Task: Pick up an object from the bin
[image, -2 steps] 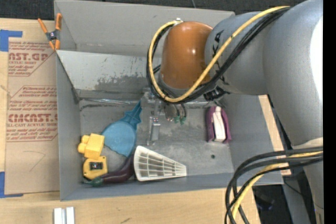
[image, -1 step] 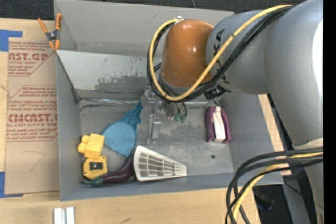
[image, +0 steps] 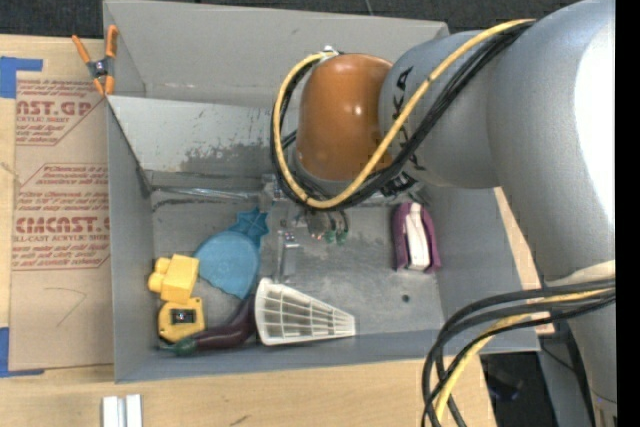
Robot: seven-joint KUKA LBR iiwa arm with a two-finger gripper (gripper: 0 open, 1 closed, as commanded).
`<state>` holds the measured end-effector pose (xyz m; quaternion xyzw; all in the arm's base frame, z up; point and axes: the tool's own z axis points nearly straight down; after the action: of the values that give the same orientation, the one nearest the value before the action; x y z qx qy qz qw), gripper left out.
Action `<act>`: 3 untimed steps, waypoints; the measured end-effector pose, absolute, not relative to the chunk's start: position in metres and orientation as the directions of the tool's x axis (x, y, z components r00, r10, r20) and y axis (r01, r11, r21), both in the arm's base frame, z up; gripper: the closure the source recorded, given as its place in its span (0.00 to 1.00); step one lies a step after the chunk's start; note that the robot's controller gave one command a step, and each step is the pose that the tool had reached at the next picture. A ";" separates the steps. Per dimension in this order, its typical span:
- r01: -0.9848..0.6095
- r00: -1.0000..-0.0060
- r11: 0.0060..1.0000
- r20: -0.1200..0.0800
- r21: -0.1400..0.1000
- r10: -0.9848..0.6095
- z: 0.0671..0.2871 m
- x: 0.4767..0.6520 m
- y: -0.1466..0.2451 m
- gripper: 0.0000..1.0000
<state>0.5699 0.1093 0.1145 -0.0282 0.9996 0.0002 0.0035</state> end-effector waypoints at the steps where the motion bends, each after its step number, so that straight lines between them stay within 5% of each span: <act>1: -0.263 -0.965 0.965 -0.005 0.001 -0.263 0.083 0.568 0.137 0.00; 2: 0.220 -0.975 0.976 -0.014 0.008 0.220 0.073 0.557 0.179 1.00; 3: 0.220 -0.975 0.975 -0.014 0.008 0.220 0.073 0.557 0.179 1.00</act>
Offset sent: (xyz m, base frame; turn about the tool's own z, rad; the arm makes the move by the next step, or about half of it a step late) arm -0.0150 0.0674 -0.0445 0.2795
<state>0.5572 0.1785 0.0727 0.1107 0.9938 0.0031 0.0075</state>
